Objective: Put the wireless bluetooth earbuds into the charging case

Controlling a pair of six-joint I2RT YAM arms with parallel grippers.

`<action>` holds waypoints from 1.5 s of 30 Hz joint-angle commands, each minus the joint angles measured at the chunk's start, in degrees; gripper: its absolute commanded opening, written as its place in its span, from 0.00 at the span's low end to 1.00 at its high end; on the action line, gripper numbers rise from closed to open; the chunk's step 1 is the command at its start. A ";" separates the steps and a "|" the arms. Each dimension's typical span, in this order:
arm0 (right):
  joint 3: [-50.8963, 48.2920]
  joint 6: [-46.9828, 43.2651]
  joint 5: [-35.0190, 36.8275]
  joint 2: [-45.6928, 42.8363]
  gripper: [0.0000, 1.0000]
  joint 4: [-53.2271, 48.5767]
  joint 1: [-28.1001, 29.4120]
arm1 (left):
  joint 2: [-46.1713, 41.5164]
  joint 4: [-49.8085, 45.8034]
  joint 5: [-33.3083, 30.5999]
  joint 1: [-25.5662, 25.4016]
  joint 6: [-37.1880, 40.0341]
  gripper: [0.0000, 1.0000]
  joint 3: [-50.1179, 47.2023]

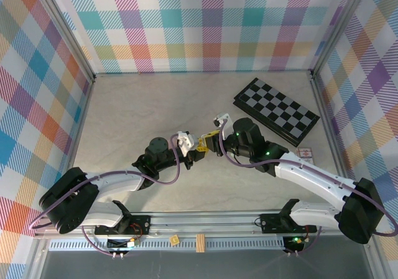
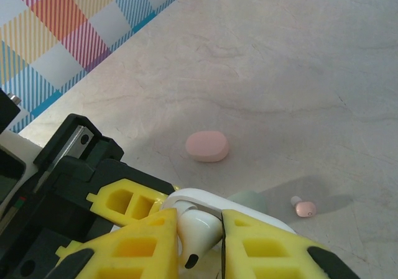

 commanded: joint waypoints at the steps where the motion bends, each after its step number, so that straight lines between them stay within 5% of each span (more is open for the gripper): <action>1: -1.32 1.57 0.38 -0.70 0.21 2.72 0.41 | 0.68 4.10 0.39 -0.81 -0.40 0.00 1.18; 45: 0.33 16.12 4.28 3.80 0.20 1.61 1.34 | 2.78 6.35 -1.95 -0.88 -0.22 0.00 1.53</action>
